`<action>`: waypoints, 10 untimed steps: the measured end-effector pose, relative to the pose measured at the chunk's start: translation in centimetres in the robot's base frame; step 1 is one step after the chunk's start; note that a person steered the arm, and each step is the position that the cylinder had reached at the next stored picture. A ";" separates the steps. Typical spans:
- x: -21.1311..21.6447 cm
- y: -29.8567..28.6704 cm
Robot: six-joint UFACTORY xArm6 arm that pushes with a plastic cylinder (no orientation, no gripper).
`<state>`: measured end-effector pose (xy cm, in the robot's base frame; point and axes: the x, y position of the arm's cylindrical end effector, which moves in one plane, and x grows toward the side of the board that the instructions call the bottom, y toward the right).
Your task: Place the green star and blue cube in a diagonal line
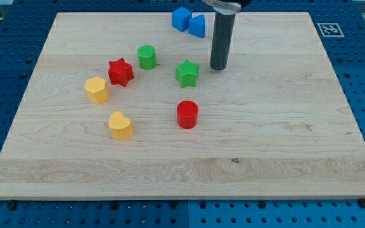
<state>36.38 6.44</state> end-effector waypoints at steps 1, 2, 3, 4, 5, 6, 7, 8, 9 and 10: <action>0.0 -2.5; 0.0 -4.2; 0.0 -4.2; 0.9 -4.2; 3.8 -4.2; 4.8 -4.8; 5.5 -6.7; 6.1 -7.5; 6.1 -7.5; 3.7 -7.0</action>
<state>40.03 -0.57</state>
